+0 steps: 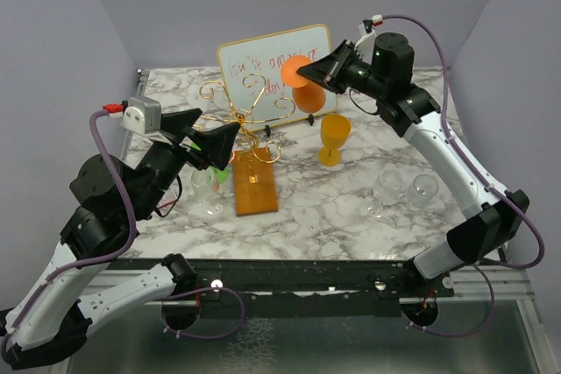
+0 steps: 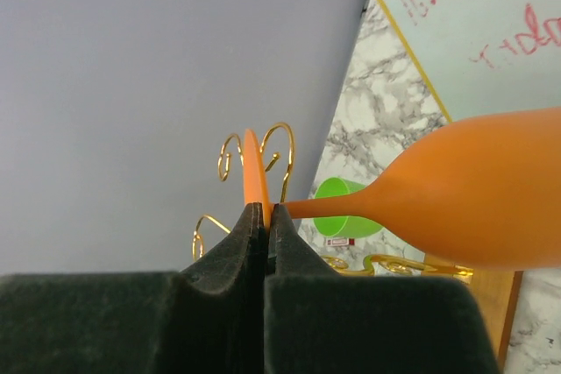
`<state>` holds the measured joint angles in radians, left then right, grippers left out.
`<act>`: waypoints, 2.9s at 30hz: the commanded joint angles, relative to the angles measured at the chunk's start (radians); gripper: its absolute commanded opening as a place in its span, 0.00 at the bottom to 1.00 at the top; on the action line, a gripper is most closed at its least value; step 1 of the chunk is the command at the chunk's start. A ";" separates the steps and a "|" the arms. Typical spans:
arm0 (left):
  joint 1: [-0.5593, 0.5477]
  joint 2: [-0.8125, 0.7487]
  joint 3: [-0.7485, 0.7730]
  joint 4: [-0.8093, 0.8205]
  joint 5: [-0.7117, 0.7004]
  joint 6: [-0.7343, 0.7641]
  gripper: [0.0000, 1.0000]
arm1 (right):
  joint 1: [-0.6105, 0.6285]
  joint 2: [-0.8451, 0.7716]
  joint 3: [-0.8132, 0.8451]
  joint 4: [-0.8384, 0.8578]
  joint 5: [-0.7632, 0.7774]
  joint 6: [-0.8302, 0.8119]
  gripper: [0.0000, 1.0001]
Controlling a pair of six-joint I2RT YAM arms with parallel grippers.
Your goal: Place the wine glass upside down on the wine glass rack
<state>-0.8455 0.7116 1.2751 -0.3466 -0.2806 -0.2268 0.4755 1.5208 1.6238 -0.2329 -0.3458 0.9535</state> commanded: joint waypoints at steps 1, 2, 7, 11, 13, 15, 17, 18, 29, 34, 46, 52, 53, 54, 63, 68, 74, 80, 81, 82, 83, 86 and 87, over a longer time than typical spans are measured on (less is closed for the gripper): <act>0.000 -0.032 -0.032 -0.078 -0.066 -0.028 0.98 | 0.068 0.055 0.052 0.053 -0.056 0.003 0.01; 0.000 -0.038 -0.034 -0.084 -0.073 -0.027 0.98 | 0.082 0.068 0.059 0.056 -0.050 0.006 0.01; -0.001 -0.055 -0.051 -0.107 -0.103 -0.017 0.98 | 0.125 0.117 0.095 0.058 -0.027 0.017 0.01; 0.000 -0.063 -0.060 -0.115 -0.154 -0.008 0.98 | 0.155 0.144 0.127 0.030 -0.023 0.019 0.01; 0.000 -0.062 -0.060 -0.122 -0.197 -0.006 0.98 | 0.167 0.142 0.127 0.021 -0.016 0.019 0.01; 0.000 -0.063 -0.061 -0.127 -0.227 0.001 0.98 | 0.174 0.132 0.118 0.014 -0.007 0.021 0.01; 0.000 -0.063 -0.063 -0.127 -0.237 0.007 0.98 | 0.180 0.119 0.103 0.016 -0.004 0.030 0.01; 0.000 -0.061 -0.063 -0.127 -0.237 0.008 0.98 | 0.183 0.112 0.097 0.016 -0.003 0.032 0.01; 0.000 -0.053 -0.071 -0.127 -0.245 0.023 0.98 | 0.207 0.025 0.020 -0.008 -0.007 0.040 0.01; 0.000 -0.055 -0.075 -0.126 -0.250 0.022 0.98 | 0.207 -0.017 -0.015 -0.022 -0.002 0.045 0.01; 0.000 -0.041 -0.083 -0.126 -0.247 0.017 0.98 | 0.207 -0.018 -0.018 -0.042 -0.040 0.033 0.01; 0.000 -0.039 -0.085 -0.124 -0.246 0.012 0.98 | 0.207 -0.055 -0.030 -0.093 0.040 0.002 0.01; 0.000 -0.040 -0.085 -0.124 -0.246 0.011 0.98 | 0.207 -0.062 -0.032 -0.098 0.051 -0.002 0.01; -0.001 -0.039 -0.086 -0.125 -0.244 0.011 0.98 | 0.207 -0.068 -0.032 -0.111 0.070 -0.006 0.01; 0.000 -0.038 -0.088 -0.124 -0.239 0.001 0.98 | 0.207 -0.085 -0.015 -0.146 0.211 -0.045 0.01; 0.000 -0.037 -0.087 -0.125 -0.239 0.002 0.98 | 0.207 -0.062 0.005 -0.144 0.254 -0.067 0.01; 0.000 -0.038 -0.092 -0.126 -0.241 0.004 0.98 | 0.207 -0.062 -0.015 -0.112 0.303 -0.063 0.01; 0.000 -0.041 -0.099 -0.125 -0.241 0.005 0.98 | 0.207 -0.117 -0.094 -0.053 0.378 -0.019 0.01; 0.000 -0.041 -0.099 -0.125 -0.241 0.007 0.98 | 0.207 -0.119 -0.098 -0.052 0.385 -0.015 0.01; 0.000 -0.039 -0.099 -0.124 -0.240 0.007 0.98 | 0.207 -0.122 -0.100 -0.050 0.390 -0.009 0.01; 0.000 -0.040 -0.099 -0.125 -0.239 0.007 0.98 | 0.207 -0.125 -0.103 -0.045 0.392 -0.004 0.01; 0.000 -0.038 -0.100 -0.124 -0.237 0.009 0.98 | 0.207 -0.128 -0.116 -0.031 0.413 0.020 0.01; 0.000 -0.038 -0.101 -0.124 -0.236 0.009 0.98 | 0.207 -0.129 -0.122 -0.019 0.417 0.028 0.01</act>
<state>-0.8455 0.6689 1.1831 -0.4595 -0.5068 -0.2203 0.6815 1.4250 1.5276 -0.3225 0.0044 0.9436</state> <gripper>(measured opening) 0.976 0.030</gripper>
